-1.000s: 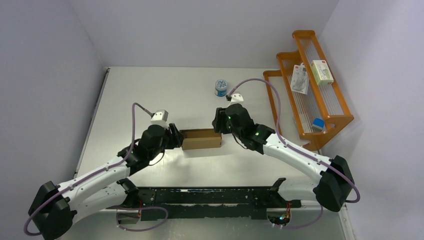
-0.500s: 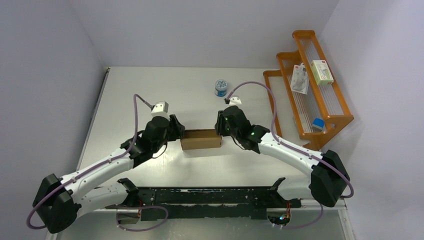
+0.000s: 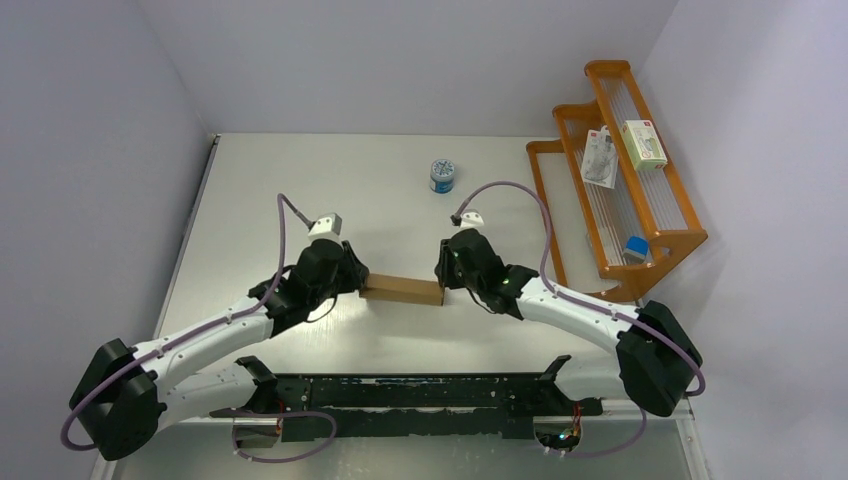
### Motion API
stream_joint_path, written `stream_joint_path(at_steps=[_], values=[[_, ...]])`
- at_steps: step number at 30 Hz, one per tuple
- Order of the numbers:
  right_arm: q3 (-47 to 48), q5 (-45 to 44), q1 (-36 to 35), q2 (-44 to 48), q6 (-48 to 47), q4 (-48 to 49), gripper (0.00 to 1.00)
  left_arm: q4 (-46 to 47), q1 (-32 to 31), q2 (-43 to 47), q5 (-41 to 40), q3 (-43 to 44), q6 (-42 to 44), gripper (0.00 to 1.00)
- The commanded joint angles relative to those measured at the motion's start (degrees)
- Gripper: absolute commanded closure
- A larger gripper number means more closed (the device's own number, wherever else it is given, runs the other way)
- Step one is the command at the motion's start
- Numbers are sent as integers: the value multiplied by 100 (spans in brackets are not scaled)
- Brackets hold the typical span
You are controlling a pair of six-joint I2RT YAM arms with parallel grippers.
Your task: Fold the paper box
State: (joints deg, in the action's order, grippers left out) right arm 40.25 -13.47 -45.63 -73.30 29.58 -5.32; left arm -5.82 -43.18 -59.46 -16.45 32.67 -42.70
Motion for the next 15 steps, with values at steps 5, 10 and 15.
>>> stream_joint_path(at_steps=[5,10,15], values=[[-86,-22,-53,104,66,373,66,-19,-11,106,215,-282,-226,66],[346,420,-38,92,-538,311,59,-171,-13,146,-63,2,25,57],[383,924,-109,94,-1397,206,50,-423,-20,379,58,-214,-11,50]])
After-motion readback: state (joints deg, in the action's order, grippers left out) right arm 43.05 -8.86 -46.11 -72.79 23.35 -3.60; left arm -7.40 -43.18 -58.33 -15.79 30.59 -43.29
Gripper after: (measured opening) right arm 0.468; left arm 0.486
